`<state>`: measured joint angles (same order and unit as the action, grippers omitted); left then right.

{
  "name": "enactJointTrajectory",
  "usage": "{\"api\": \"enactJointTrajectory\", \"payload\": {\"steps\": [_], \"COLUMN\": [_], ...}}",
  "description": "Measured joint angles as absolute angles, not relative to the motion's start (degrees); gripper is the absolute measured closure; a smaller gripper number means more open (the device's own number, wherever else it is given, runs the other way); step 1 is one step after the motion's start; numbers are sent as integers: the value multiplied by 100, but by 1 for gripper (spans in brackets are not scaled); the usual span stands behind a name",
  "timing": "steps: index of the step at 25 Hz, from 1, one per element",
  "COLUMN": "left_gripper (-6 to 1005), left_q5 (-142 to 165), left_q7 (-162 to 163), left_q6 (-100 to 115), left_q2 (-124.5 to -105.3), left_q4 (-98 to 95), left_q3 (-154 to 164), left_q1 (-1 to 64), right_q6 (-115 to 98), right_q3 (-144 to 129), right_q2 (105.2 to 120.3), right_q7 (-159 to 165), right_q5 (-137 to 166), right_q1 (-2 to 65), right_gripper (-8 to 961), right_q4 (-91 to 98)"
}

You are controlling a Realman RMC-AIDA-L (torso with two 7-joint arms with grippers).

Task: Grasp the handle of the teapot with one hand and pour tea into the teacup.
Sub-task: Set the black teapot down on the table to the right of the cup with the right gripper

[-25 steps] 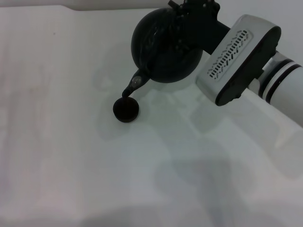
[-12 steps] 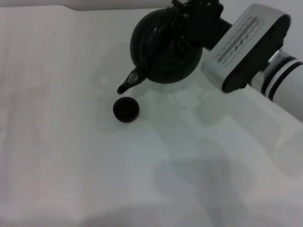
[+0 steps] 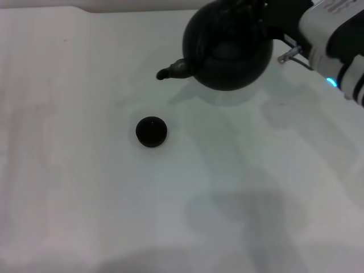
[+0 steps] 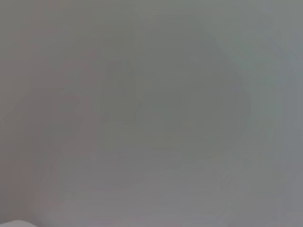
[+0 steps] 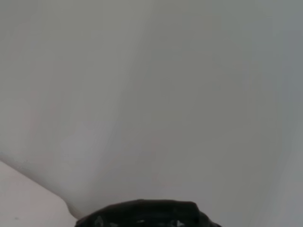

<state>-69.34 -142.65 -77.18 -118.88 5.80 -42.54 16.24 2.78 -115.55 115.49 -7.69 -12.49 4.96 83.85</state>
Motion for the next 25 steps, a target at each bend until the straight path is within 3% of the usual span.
{"api": "enactJointTrajectory", "payload": {"steps": [25], "left_gripper": [170], "left_q5": [-7093], "left_q7": [-14264], "left_q6": [-7672], "left_q2": [-11874], "left_q4": [553], "left_q3": [-4333], "left_q1": [1644], "right_q6": [1885], "right_q3": [-10703], "right_q2": [11513], "right_q7": [-552], "right_q5": [-2520], "right_q1": [-535], "right_gripper": [796], "right_q4": [8909]}}
